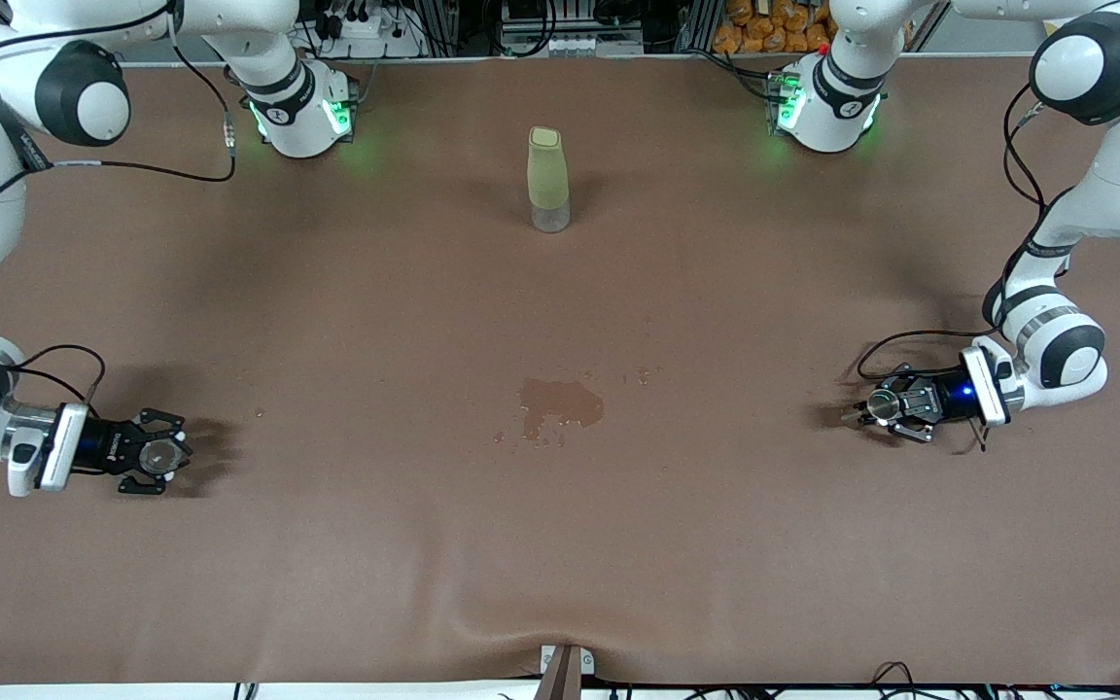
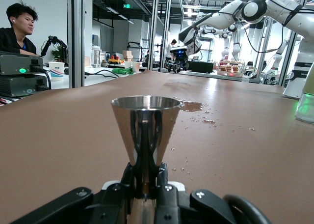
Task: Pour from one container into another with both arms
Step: 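Lower the beaker and jigger onto the table with both grippers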
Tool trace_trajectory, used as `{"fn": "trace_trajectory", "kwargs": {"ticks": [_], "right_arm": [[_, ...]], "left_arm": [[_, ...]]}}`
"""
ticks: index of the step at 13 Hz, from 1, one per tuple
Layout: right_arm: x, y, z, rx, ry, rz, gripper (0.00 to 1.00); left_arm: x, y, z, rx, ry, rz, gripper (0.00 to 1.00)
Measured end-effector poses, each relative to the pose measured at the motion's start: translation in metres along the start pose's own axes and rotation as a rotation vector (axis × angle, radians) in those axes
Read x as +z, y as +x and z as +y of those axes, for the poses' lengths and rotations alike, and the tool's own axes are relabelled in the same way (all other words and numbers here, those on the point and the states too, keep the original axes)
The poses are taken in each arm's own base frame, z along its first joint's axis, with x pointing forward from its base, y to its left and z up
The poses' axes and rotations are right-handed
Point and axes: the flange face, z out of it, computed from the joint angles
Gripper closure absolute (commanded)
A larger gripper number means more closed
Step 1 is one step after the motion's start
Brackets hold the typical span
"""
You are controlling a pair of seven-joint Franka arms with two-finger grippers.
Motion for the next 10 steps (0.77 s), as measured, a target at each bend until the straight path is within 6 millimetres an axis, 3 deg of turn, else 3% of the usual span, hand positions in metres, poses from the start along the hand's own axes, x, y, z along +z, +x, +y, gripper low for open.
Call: {"fn": "trace_trajectory", "kwargs": {"ticks": [1,5,7,8,9,10], "right_arm": [[0.009,-0.007,0.0,-0.007,0.002,0.021,1.0],[0.037,-0.038,-0.002,-0.031,0.0,0.086,1.0],[0.044,-0.048,-0.004,-0.045,0.0,0.097,1.0],[0.047,-0.052,-0.004,-0.052,-0.004,0.107,0.95],[0.048,-0.054,-0.004,-0.056,-0.008,0.115,0.71],[0.049,-0.055,-0.004,-0.06,-0.012,0.12,0.36]], "left_arm": [[0.0,0.0,0.0,0.0,-0.001,0.0,0.01],[-0.002,-0.007,0.005,-0.049,-0.001,-0.002,0.0],[-0.012,-0.012,0.007,-0.094,-0.003,-0.025,0.0],[-0.019,-0.014,0.009,-0.125,-0.008,-0.042,0.0],[-0.027,-0.016,0.01,-0.161,-0.009,-0.057,0.0],[-0.038,-0.017,0.011,-0.195,-0.01,-0.073,0.0]]}}
